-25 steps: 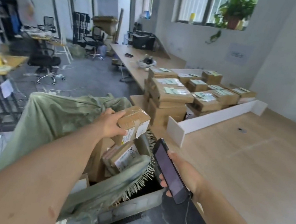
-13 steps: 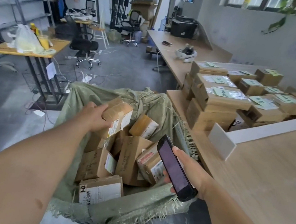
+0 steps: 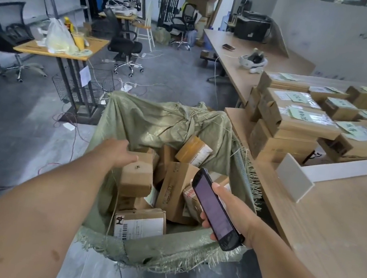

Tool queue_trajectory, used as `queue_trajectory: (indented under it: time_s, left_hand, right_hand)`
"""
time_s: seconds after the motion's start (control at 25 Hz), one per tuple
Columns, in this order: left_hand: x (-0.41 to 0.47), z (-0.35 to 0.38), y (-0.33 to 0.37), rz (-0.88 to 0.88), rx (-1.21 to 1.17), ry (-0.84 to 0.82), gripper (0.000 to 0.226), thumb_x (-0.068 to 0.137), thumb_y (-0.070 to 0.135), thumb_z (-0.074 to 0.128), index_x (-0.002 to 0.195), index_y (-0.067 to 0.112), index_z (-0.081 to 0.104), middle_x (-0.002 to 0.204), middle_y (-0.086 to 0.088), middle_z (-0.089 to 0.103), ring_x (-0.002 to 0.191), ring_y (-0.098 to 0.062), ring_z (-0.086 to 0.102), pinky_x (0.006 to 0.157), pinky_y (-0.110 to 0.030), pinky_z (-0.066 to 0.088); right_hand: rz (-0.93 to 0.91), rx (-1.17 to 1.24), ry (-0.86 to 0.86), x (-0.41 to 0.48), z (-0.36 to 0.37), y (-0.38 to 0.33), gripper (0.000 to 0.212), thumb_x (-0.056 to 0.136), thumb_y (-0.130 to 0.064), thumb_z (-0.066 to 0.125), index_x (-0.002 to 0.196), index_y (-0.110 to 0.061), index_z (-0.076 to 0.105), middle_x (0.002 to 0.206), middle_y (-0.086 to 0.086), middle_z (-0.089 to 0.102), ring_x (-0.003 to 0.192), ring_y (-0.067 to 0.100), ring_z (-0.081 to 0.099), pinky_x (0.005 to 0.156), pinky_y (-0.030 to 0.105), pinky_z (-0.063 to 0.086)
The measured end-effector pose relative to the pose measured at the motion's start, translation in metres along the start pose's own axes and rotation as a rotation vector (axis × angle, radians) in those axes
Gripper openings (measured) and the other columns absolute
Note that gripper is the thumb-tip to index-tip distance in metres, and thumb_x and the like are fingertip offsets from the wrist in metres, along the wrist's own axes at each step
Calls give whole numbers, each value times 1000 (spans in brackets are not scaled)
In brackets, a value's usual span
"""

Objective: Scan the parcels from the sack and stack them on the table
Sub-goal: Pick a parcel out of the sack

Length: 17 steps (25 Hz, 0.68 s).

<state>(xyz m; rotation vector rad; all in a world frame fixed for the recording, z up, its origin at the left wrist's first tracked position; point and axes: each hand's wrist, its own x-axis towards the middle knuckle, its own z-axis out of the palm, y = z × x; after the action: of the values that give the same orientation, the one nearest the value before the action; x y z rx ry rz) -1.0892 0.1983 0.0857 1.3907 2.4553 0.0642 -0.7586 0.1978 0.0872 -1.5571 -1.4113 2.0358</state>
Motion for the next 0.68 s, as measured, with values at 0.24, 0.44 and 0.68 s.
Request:
queue_trajectory:
  time_s: [0.24, 0.44, 0.68]
  left_hand:
    - [-16, 1, 113, 384, -219, -98, 57, 86, 46, 65, 136, 22, 52, 134, -5, 57, 121, -21, 54, 104, -34, 41]
    - [-55, 22, 224, 678, -200, -167, 48, 85, 42, 68, 129, 23, 58, 119, -3, 65, 111, -18, 60, 101, -33, 44]
    - [-143, 66, 336, 898, -117, -257, 57, 82, 45, 69, 134, 25, 54, 123, -1, 63, 111, -19, 58, 103, -36, 43]
  right_hand:
    - [-48, 74, 97, -50, -45, 15, 56, 98, -58, 45, 104, -6, 65, 74, 11, 67, 68, 25, 64, 56, 35, 55]
    - [-56, 196, 249, -107, -95, 46, 72, 87, -68, 53, 116, -2, 64, 87, 13, 66, 72, 24, 63, 58, 34, 55]
    - [-90, 303, 448, -215, -138, 127, 58, 101, -57, 35, 115, -6, 58, 84, 11, 66, 71, 23, 64, 60, 32, 54]
